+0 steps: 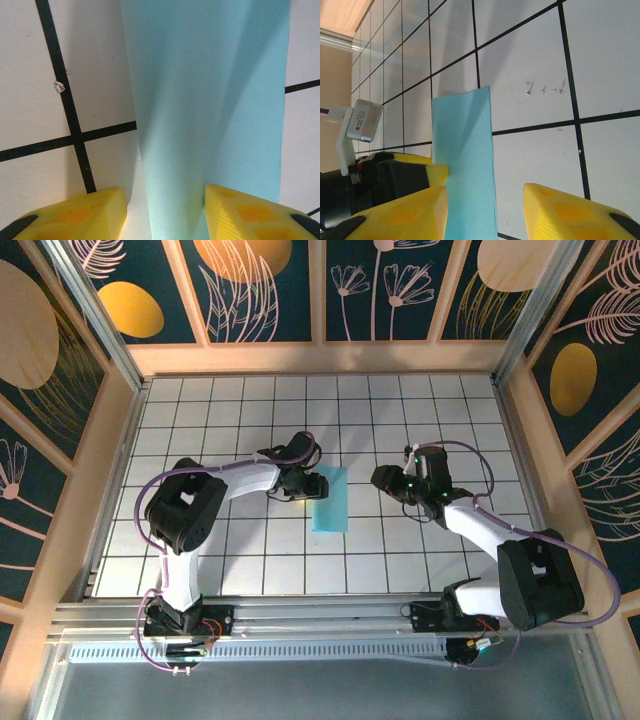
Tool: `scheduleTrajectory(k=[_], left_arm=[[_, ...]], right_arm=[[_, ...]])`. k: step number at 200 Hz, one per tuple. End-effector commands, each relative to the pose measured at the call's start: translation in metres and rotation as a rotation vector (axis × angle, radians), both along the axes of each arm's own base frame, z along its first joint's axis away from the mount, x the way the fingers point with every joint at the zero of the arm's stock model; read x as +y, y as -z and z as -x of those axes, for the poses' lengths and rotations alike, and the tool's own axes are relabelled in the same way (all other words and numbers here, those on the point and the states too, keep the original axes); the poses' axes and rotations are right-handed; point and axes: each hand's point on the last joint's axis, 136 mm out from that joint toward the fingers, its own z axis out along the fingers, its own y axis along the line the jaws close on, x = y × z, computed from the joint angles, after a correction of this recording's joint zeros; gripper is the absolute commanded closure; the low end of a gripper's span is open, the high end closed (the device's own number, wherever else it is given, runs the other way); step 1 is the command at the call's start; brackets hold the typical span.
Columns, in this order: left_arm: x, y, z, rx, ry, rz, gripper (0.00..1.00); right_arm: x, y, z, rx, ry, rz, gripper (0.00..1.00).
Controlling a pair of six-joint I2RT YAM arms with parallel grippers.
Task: Fold a paper plane with a square sheet of paper (fold left side to right side)
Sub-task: First fold in half a square sheet of paper at the center of the table.
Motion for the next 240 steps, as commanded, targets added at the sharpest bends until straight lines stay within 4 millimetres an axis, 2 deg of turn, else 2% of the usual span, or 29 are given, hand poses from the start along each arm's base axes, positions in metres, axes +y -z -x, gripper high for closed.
scheduleTrajectory(k=[1,240], left_arm=[[-0.0090,0.0445,0.0118,0.051,0.025,-0.019,0.53],[-0.0074,0.0506,0.0164,0.082,0.016,-0.027,0.52]], right_arm=[[-0.0026,0.0036,0.0002,0.002,0.001,0.005,0.56],[0.0065,0.0069,0.0017,0.022,-0.038,-0.017,0.56]])
